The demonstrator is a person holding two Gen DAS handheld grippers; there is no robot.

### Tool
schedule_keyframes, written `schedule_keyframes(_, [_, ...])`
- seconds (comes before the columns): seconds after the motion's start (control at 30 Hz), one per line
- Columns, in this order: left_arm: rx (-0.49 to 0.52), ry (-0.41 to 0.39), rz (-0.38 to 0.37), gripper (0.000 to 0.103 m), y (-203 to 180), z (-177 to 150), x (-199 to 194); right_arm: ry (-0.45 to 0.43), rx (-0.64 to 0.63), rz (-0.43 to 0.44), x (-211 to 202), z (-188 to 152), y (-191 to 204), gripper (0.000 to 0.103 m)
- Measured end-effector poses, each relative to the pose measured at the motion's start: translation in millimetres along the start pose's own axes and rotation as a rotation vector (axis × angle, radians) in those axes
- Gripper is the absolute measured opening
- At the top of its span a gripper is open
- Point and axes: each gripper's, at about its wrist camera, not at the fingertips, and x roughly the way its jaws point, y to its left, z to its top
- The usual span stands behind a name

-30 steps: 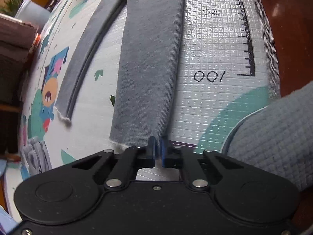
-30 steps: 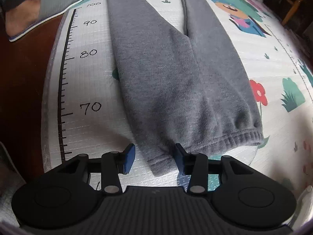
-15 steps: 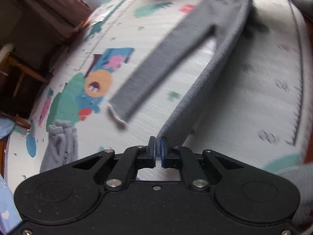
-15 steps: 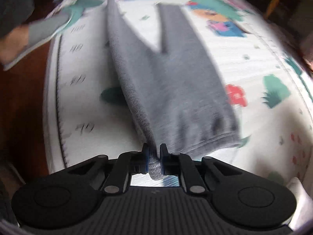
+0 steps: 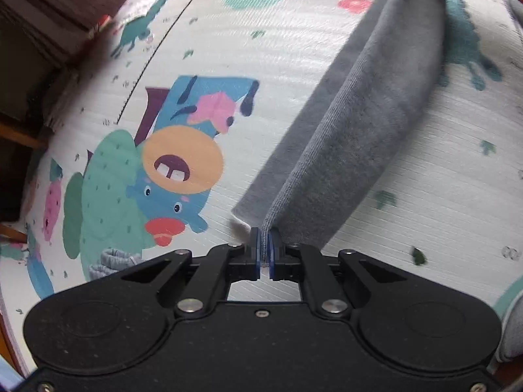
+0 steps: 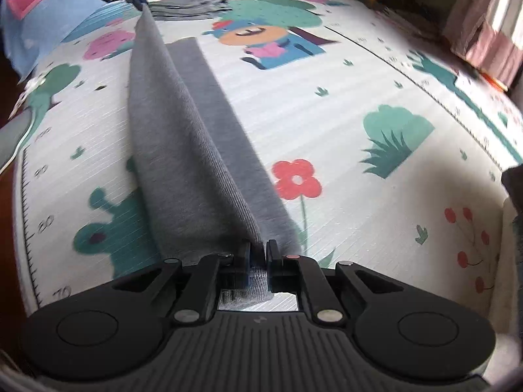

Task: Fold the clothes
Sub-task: 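Lift one leg with both grippers and fold it onto the other leg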

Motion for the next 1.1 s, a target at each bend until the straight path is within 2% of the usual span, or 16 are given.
schedule_keyframes(0.27, [-0.109, 0.030, -0.032, 0.004, 19, 2, 56, 0.037, 0.109, -0.024, 30, 2, -22, 0.011])
schedule_keyframes(0.57, [-0.169, 0.024, -0.058, 0.004, 41, 15, 76, 0.014, 0.200, -0.067, 40, -6, -30, 0.011])
schedule_keyframes(0.73, [-0.171, 0.068, -0.069, 0.004, 40, 18, 98, 0.016, 0.204, -0.090, 44, -6, -27, 0.011])
schedule_keyframes(0.9, [-0.179, 0.084, -0.075, 0.004, 43, 20, 104, 0.025, 0.169, -0.118, 49, -5, -22, 0.011])
schedule_keyframes(0.93, [-0.189, 0.089, -0.055, 0.004, 43, 21, 106, 0.028, 0.157, -0.129, 50, -4, -20, 0.011])
schedule_keyframes(0.97, [-0.198, 0.093, -0.033, 0.010, 43, 21, 109, 0.029, 0.152, -0.144, 52, -3, -18, 0.011])
schedule_keyframes(1.0, [-0.208, 0.097, -0.012, 0.012, 44, 21, 112, 0.029, 0.150, -0.158, 54, -3, -16, 0.012])
schedule_keyframes(1.03, [-0.238, 0.106, 0.010, 0.021, 48, 18, 111, 0.030, 0.147, -0.171, 55, -2, -13, 0.013])
schedule_keyframes(1.07, [-0.270, 0.115, 0.033, 0.036, 53, 15, 111, 0.025, 0.141, -0.182, 54, -1, -11, 0.014])
schedule_keyframes(1.1, [-0.306, 0.101, 0.083, 0.039, 58, 9, 102, 0.014, 0.135, -0.202, 51, 0, -8, 0.019])
